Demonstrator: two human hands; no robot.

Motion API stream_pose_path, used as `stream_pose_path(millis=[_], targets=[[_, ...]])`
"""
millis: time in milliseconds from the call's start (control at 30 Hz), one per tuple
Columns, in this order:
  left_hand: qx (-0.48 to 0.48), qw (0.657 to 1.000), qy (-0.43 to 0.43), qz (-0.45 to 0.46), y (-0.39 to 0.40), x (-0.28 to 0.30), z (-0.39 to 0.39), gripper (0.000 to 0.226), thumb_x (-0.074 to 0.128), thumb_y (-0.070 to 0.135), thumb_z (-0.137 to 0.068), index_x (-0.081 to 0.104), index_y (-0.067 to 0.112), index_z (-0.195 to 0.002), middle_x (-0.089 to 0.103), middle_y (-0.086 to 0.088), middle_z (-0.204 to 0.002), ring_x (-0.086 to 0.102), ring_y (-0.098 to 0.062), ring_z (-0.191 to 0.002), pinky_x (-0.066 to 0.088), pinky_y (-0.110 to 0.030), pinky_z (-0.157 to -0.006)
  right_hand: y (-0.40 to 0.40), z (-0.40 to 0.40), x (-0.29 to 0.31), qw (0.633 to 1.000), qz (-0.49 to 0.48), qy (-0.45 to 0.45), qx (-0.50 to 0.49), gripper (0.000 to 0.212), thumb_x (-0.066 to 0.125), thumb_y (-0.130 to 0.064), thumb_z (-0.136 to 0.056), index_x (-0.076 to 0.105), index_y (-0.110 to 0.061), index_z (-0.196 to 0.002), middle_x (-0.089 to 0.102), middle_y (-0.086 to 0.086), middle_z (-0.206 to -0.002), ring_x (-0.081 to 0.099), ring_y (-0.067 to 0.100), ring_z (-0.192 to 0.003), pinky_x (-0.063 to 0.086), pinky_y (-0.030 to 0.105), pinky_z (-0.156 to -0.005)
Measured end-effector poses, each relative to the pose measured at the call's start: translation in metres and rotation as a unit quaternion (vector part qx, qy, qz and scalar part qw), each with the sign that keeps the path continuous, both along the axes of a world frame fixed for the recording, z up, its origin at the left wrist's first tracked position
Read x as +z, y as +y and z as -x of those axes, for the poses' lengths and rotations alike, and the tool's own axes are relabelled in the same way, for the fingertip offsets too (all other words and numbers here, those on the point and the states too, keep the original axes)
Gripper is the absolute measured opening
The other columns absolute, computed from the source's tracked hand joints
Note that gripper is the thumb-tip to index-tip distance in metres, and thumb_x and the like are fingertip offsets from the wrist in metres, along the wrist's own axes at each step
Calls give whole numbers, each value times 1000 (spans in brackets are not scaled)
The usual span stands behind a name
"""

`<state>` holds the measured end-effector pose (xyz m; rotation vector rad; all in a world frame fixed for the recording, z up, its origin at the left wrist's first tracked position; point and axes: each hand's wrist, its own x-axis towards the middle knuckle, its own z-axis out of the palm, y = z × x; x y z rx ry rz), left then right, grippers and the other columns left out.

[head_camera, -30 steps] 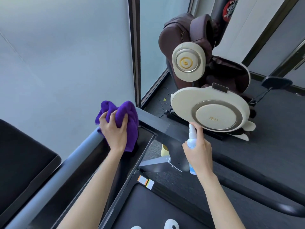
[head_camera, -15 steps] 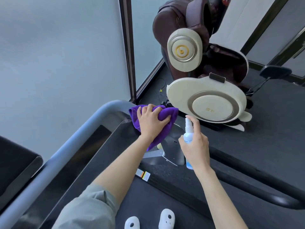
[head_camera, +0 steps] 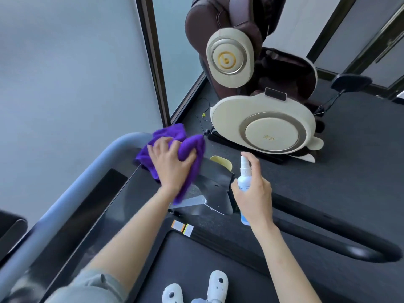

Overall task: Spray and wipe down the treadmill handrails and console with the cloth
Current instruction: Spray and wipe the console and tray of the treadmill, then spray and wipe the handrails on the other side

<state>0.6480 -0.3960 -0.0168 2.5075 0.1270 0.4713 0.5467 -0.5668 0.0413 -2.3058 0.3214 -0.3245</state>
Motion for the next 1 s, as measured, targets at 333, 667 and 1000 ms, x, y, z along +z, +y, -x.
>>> stream_pose_path(millis=[333,667,1000], targets=[[-55,997,-43,-46,-4,1,15,42,62,55,-75,71,16,-87,63,-8,-103,53,-36,-107,29,-59,-103,-2,-5,5,1000,-14,-11,20,63,59,0,-80,45,-29,-134,68,4,-96,57,37,-77,50,44,-69],[-25,998,50,-14,-48,6,17,42,58,56,-72,70,19,-87,60,-5,-102,46,-34,-112,22,-57,-109,-19,18,-4,1000,-11,6,6,67,59,-2,-79,36,-42,-128,65,4,-87,54,34,-73,49,44,-66],[-86,996,3,-12,-69,0,36,36,67,51,-78,66,15,-86,61,-6,-101,54,-32,-91,37,-42,-90,-77,76,5,995,31,-12,-92,66,62,-4,-81,38,-39,-131,66,2,-85,56,35,-71,51,45,-63]])
